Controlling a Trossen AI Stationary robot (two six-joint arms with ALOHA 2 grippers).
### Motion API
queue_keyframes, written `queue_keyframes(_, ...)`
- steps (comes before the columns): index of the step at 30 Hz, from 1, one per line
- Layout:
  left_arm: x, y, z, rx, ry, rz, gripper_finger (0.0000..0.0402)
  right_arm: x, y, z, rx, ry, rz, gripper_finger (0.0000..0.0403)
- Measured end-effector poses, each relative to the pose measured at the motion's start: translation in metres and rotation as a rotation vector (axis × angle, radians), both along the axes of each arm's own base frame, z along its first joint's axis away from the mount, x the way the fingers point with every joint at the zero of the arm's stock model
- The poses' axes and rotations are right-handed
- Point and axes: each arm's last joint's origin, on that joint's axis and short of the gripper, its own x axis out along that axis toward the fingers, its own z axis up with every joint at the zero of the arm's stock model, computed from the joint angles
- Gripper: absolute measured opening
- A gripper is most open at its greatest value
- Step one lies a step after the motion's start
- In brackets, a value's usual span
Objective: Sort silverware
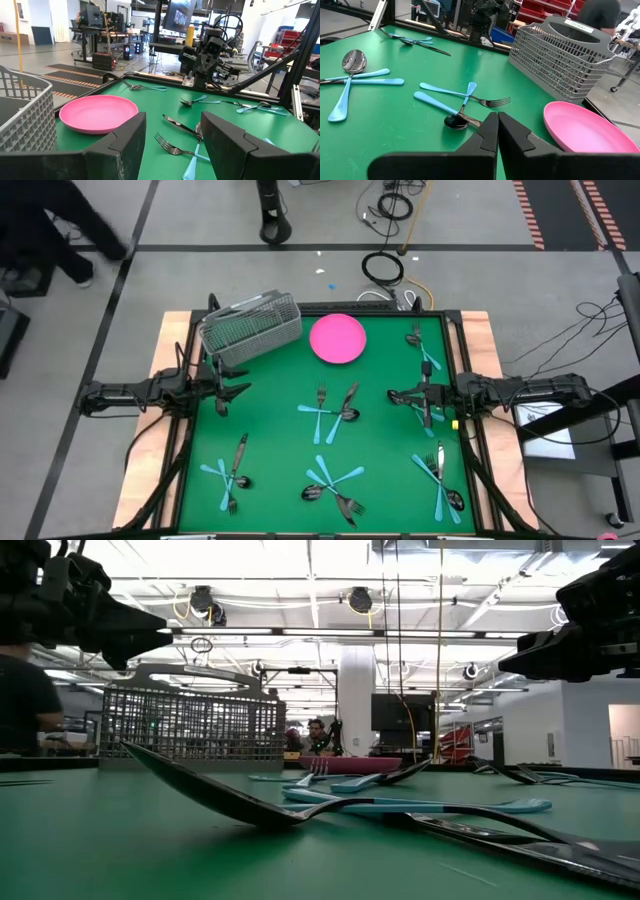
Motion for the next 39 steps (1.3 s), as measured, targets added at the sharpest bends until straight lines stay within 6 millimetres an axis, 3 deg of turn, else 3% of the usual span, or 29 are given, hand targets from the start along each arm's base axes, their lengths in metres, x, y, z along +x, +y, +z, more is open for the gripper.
queue_keyframes(33,0.0000,0.0000,0.0001,0.000,-0.001,0.000,0.0192,0.0000,0.0000,0.0001,0.001,-0.001,0.000,0.0000)
queue_keyframes(39,-0.0001,0.0001,0.0064,-0.003,-0.077,0.002,0.0192,0.0011,0.0001,0.0087,0.007,-0.091,0.002,0.0000)
